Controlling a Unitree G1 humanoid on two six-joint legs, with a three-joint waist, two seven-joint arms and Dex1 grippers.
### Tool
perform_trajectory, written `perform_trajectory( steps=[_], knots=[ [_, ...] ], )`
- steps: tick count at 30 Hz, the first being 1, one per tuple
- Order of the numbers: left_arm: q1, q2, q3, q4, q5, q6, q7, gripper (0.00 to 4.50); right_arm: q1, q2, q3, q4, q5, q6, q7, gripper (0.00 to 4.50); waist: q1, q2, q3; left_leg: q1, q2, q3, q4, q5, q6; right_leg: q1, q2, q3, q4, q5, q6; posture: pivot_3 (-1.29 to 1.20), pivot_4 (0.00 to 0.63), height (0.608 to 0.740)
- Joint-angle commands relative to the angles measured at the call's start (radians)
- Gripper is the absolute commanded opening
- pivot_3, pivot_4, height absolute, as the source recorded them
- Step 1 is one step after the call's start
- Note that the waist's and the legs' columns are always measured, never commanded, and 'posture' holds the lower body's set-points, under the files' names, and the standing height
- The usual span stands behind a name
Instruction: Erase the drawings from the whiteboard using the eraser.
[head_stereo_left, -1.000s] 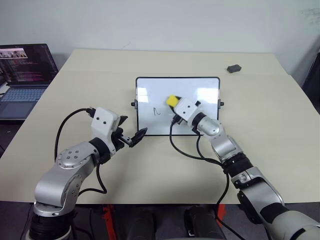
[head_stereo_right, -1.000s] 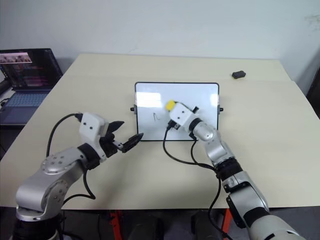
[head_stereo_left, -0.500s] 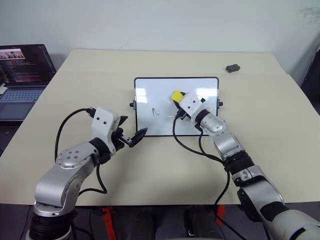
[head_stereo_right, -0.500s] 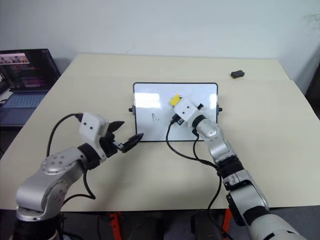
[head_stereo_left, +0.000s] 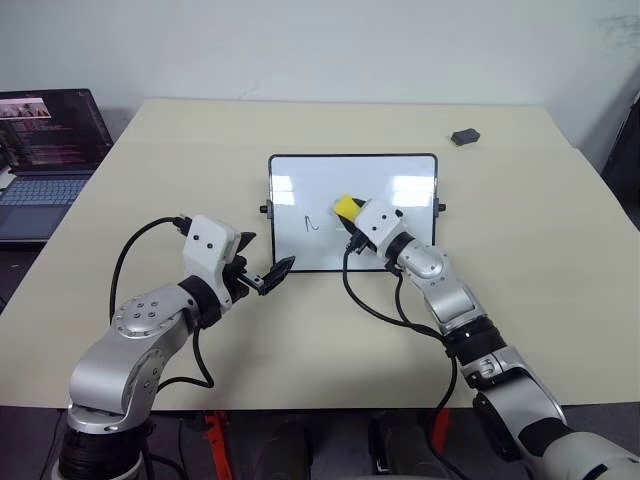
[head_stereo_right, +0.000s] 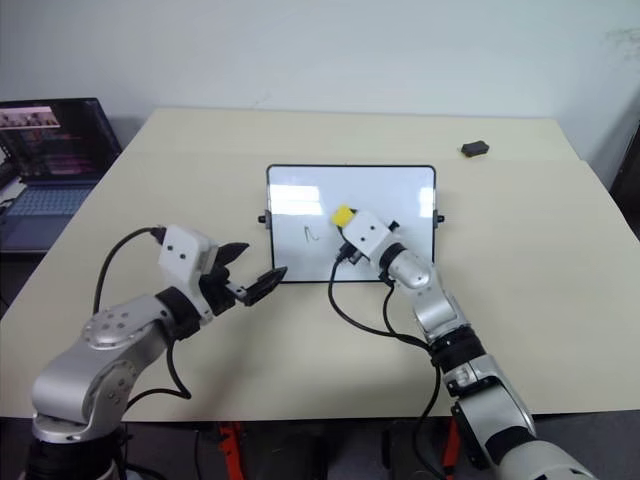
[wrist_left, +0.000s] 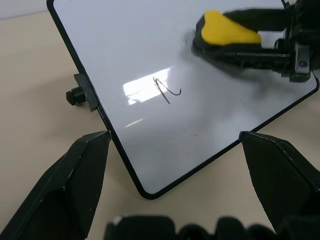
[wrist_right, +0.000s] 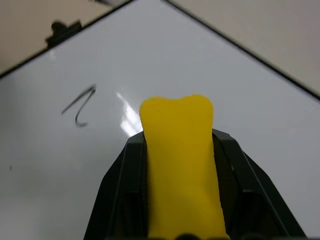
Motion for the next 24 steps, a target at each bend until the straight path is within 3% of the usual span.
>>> perform_trajectory(
  steps=[1,8,18,24],
  knots=[
    [-0.005,0.001,0.002,-0.041,-0.006,-0.006,-0.003,4.50,-0.059,0.009,-0.026,-0.004,0.003,-0.027,-0.041,1.32,0.000,0.000,0.000,0.000,0.000,0.000,0.000,0.000,0.000,0.000,0.000,0.000,0.000,0.000,0.000,0.00,0.150,0.740],
    [-0.005,0.000,0.000,-0.042,-0.006,-0.005,-0.002,4.50,-0.087,0.006,0.011,0.074,-0.035,0.059,-0.031,1.32,0.001,0.000,0.000,0.000,0.000,0.000,0.000,0.000,0.000,0.000,0.000,0.000,0.000,0.000,0.000,0.00,0.150,0.740],
    [-0.008,0.002,-0.002,-0.037,-0.005,-0.009,-0.006,4.50,-0.007,-0.050,0.073,-0.033,-0.055,0.235,0.125,1.32,0.001,0.000,0.000,0.001,0.000,0.000,0.001,0.000,0.000,0.001,0.000,0.000,0.001,0.000,0.000,0.00,0.150,0.740],
    [-0.012,-0.004,-0.003,-0.022,0.003,-0.022,-0.002,4.50,-0.001,0.002,-0.047,-0.119,0.072,0.115,0.053,1.32,0.001,0.000,0.000,0.001,0.000,-0.001,0.001,0.000,0.000,0.001,0.000,-0.001,0.001,0.000,0.000,0.00,0.150,0.740]
  ],
)
